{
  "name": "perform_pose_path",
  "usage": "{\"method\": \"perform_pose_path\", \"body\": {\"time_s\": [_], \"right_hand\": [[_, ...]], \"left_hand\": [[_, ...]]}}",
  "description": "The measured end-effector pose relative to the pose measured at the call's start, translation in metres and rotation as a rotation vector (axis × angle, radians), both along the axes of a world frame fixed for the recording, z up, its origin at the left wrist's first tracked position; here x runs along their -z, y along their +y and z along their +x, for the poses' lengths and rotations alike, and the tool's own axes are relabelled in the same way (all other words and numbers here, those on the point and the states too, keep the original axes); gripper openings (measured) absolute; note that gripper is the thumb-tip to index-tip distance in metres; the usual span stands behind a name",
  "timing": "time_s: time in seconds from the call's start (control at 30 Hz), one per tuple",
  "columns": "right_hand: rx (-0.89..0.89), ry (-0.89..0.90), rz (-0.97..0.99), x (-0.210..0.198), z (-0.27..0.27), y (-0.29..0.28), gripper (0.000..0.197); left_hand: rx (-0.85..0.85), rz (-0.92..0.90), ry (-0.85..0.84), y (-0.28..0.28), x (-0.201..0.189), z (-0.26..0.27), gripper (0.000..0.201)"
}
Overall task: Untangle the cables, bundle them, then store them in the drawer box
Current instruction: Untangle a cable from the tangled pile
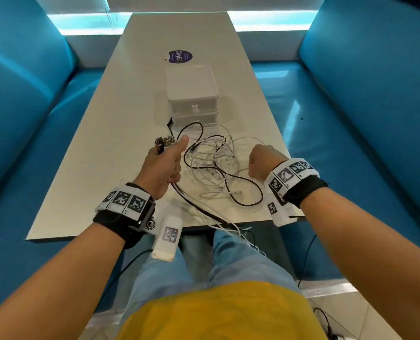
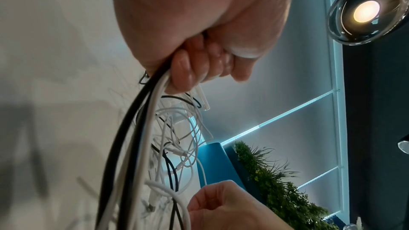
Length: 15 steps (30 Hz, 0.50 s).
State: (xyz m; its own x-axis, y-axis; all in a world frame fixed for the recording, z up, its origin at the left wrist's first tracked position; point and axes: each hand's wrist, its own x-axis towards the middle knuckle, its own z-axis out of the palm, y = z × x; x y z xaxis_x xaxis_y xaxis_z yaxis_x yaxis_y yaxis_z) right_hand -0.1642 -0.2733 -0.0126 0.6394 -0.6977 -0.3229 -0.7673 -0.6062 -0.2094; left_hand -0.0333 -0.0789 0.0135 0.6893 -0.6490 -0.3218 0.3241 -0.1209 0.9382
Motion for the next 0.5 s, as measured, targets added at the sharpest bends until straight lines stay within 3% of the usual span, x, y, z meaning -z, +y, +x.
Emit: {"method": "perform_pose_path", "body": {"time_s": [0.13,0.23,0.33,0.5], "right_hand": [[-0.035,-0.216,0.068,-0.016,-0.001,-0.003,0.008],[-0.069,-0.509,0.311,-0.038,0.004,0.008,0.013],[-0.174,-0.682,0.481,-0.06,0.01,0.023,0.011],[-0.301,-0.879,0.511,-0.081,0.026,0.048,0.007]], "left_hand": [[-0.049,0.046,-0.004,-0.003,0.003,0.002,0.042],[-0.033,0.067,-0.049,-0.006,0.004,0.002,0.03],[0.017,0.064,-0.114,-0.009,0.001,-0.002,0.007],[0.217,0.004,-0.136,-0.007,-0.001,-0.011,0.021]]}}
